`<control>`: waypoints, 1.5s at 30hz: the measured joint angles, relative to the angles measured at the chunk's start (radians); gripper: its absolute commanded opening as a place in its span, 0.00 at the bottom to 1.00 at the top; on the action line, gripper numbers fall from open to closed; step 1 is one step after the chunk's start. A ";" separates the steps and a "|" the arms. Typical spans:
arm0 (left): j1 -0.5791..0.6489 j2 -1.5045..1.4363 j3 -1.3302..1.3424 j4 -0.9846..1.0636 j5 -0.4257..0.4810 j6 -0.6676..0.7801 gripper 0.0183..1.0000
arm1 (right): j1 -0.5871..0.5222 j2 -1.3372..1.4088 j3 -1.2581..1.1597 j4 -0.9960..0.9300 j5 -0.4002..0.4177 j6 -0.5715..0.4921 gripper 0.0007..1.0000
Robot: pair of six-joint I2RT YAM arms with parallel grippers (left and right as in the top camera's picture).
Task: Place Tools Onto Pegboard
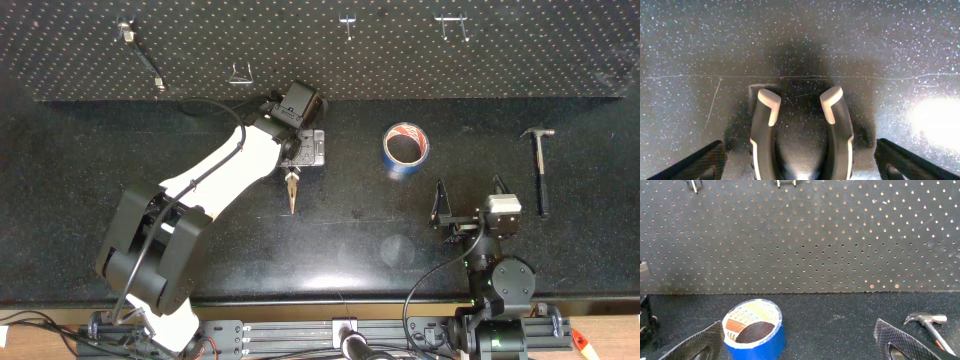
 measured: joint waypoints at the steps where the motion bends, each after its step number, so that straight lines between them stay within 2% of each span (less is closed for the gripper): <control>1: 0.000 0.000 0.000 0.000 0.002 0.005 0.84 | 0.000 0.000 0.000 0.000 0.000 0.000 0.98; 4: 0.000 0.000 0.000 0.000 0.002 0.006 0.76 | 0.000 0.000 0.000 0.000 0.000 0.000 0.98; 10: 0.000 0.000 0.000 0.000 0.002 0.011 0.66 | 0.000 0.000 0.000 0.000 0.000 0.000 0.98; 16: 0.000 0.000 0.000 0.000 0.008 0.011 0.65 | 0.000 0.000 0.000 0.000 0.000 0.000 0.98; 22: 0.000 0.000 0.000 0.000 0.010 0.011 0.55 | 0.000 0.000 0.000 0.000 0.000 0.000 0.98; 30: 0.000 0.000 0.000 0.000 0.013 0.011 0.50 | 0.000 0.000 0.000 0.000 0.000 0.000 0.98; 42: 0.000 0.000 0.001 0.000 0.013 0.006 0.48 | 0.000 0.000 0.000 0.000 0.000 0.000 0.98; 45: 0.000 0.000 0.001 -0.001 0.013 0.006 0.44 | 0.000 0.000 0.000 0.000 0.000 0.000 0.98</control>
